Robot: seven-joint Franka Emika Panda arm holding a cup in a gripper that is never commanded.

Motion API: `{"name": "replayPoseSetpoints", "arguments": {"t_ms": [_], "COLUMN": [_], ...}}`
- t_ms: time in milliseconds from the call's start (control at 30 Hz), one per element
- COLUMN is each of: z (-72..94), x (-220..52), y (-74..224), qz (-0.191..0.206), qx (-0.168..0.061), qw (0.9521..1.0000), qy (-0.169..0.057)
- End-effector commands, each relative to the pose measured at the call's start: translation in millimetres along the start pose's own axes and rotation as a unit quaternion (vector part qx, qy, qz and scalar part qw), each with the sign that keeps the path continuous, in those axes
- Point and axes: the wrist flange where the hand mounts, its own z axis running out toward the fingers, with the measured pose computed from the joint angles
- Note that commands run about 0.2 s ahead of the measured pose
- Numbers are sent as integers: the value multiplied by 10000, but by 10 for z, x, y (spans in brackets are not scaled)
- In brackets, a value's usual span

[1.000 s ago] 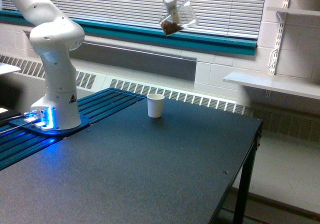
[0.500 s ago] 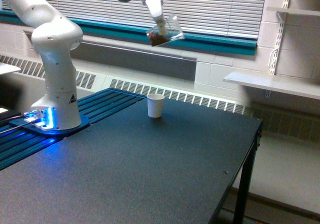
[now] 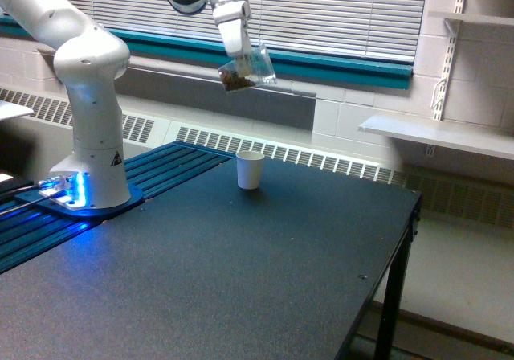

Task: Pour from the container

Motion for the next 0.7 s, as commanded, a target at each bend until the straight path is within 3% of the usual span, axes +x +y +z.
{"name": "replayPoseSetpoints", "arguments": {"t_ms": [33,700], "z": [114,528], "x": [-125,-479], "y": [-11,-87], "qz": [46,7], "qx": [-18,-93], "qw": [9999,9975], "qy": [-145,-707]}}
